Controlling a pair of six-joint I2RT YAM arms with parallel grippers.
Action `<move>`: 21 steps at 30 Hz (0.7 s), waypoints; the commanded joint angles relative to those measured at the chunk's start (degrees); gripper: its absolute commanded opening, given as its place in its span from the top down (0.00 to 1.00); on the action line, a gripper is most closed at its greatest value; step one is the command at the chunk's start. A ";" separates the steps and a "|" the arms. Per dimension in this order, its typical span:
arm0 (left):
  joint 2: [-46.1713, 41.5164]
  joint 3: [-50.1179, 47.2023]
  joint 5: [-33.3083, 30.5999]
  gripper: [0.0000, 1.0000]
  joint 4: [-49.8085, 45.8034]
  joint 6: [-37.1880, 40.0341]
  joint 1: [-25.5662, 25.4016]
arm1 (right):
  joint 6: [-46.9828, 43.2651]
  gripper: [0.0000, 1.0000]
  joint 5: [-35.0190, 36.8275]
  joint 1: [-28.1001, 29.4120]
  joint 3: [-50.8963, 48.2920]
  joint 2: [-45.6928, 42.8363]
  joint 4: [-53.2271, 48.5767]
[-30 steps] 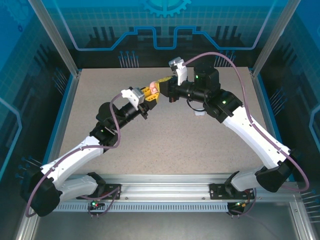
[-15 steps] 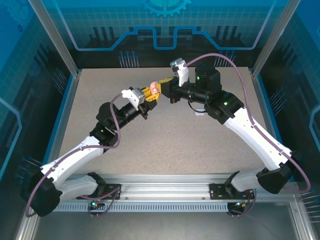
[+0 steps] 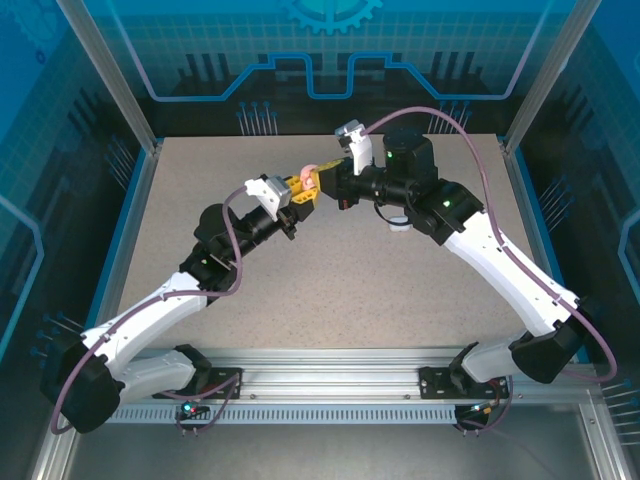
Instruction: Insert the wireless bluetooth earbuds into the charging case
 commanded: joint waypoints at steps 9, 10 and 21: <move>-0.39 2.92 0.72 1.00 3.27 -0.21 -0.45 | 3.30 0.48 7.35 -0.12 4.53 0.03 -3.79; -0.38 2.79 0.77 1.00 3.19 -0.24 -0.45 | 4.43 0.43 7.38 -0.68 4.46 -0.48 -3.20; -0.31 2.09 0.81 1.00 2.64 0.26 -0.45 | 8.40 0.34 5.48 -4.07 6.55 -3.43 -4.95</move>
